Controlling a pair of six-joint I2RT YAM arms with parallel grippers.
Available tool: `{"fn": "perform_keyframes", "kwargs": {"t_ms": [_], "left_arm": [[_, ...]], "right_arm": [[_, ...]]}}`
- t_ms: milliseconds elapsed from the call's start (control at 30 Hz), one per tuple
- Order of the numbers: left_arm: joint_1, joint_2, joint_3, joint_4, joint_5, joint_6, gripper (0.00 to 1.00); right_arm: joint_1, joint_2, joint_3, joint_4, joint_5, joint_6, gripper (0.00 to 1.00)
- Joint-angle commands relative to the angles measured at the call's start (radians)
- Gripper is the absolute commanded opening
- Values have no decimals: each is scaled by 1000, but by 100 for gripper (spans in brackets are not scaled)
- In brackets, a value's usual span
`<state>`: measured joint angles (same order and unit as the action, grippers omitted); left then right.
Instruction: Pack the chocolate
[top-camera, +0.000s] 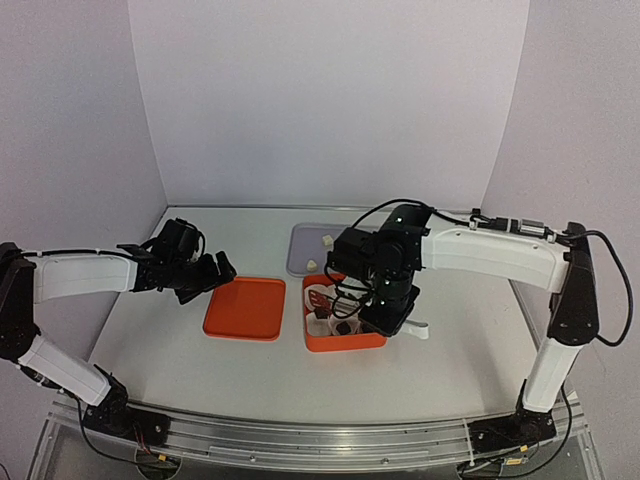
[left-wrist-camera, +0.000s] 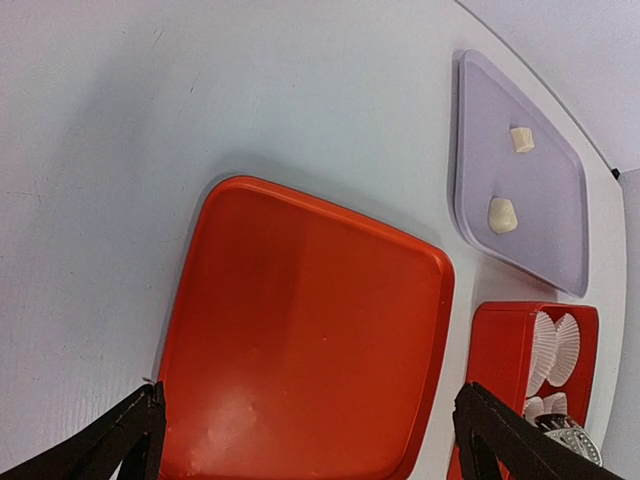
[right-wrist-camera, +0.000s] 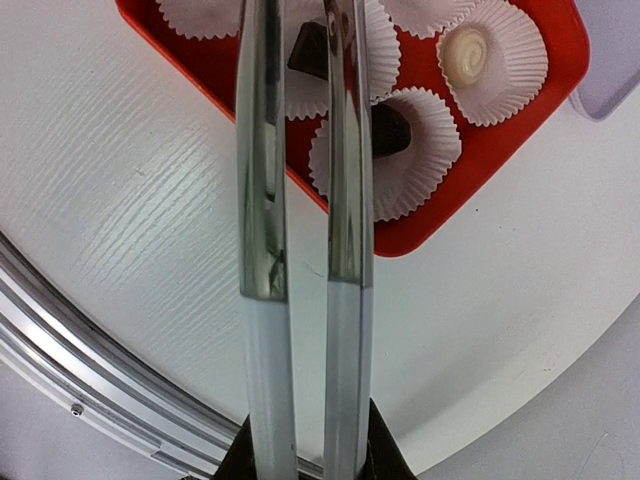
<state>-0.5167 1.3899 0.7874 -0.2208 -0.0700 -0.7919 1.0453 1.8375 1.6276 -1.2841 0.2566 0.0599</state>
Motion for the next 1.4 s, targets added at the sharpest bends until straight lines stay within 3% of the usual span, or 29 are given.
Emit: {"fn": "perform_keyframes", "kwargs": {"t_ms": [0, 200, 500, 733, 1367], "left_arm": [[4, -19, -15, 43, 10, -16, 100], [3, -27, -26, 46, 9, -20, 100], [4, -28, -34, 49, 6, -23, 100], [3, -24, -34, 46, 4, -23, 100], [3, -21, -11, 42, 6, -16, 100]], "right_arm": [[8, 11, 31, 11, -8, 7, 9], [11, 45, 43, 21, -12, 8, 17], [11, 71, 51, 64, -42, 12, 19], [12, 57, 47, 66, -43, 20, 30], [11, -130, 16, 83, 74, 114, 31]]}}
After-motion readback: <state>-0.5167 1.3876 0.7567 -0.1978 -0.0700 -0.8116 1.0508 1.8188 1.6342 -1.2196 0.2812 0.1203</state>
